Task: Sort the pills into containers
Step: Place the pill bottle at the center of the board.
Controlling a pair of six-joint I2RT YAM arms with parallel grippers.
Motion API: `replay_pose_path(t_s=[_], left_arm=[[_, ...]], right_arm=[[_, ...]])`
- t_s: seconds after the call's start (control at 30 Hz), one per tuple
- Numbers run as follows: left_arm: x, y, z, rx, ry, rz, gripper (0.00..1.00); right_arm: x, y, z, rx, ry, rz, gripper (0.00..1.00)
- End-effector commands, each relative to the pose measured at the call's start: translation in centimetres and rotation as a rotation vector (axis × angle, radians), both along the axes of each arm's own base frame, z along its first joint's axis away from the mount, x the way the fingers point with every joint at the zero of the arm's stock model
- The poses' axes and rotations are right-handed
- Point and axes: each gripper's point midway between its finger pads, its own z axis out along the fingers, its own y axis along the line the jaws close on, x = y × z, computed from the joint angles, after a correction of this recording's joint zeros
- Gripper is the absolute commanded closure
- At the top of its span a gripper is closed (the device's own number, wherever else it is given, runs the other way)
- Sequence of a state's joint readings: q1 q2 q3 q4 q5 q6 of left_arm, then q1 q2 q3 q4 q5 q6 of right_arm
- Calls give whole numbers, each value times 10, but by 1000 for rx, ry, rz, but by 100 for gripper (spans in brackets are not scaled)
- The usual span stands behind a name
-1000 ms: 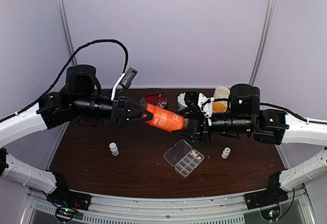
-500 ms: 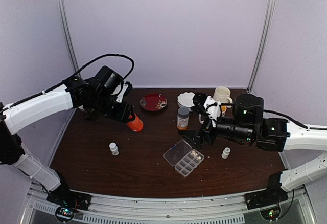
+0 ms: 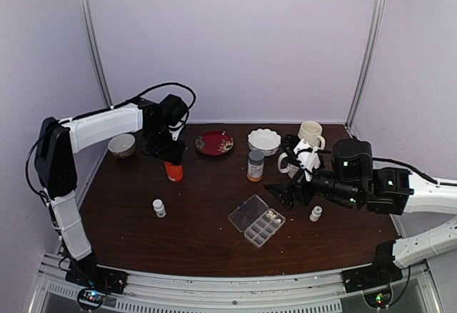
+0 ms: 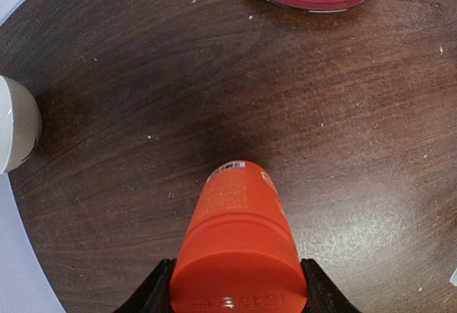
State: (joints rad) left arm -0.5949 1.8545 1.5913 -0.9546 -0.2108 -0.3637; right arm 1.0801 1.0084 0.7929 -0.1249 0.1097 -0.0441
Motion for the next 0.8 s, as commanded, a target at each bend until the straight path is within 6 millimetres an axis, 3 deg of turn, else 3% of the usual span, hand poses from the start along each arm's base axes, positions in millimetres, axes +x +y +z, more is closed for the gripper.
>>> replay_pose_path(t_s=[0.0,0.2,0.3,0.4,0.57,0.77], left_arm=[[22,0,11,8,-48,-3,57],[29,0,7,-8,-62,19,44],[28,1,3,-11,-57,26,27],[27,1,3,-19,-58,38,3],[23,3,16,-58,-98,45,2],[11,1,59,-152,-180,19,3]], right_arm=[[8,-17,-24,-43,69,-106,0],[18,-29,-51,-51,225,-180,0],[21,-36,-60,-64,259,-211,0],[21,-43,-61,-45,252,-223,0],[25,-56,-62,-25,252,-277,0],[27,-86,-72,33,257,-392,0]])
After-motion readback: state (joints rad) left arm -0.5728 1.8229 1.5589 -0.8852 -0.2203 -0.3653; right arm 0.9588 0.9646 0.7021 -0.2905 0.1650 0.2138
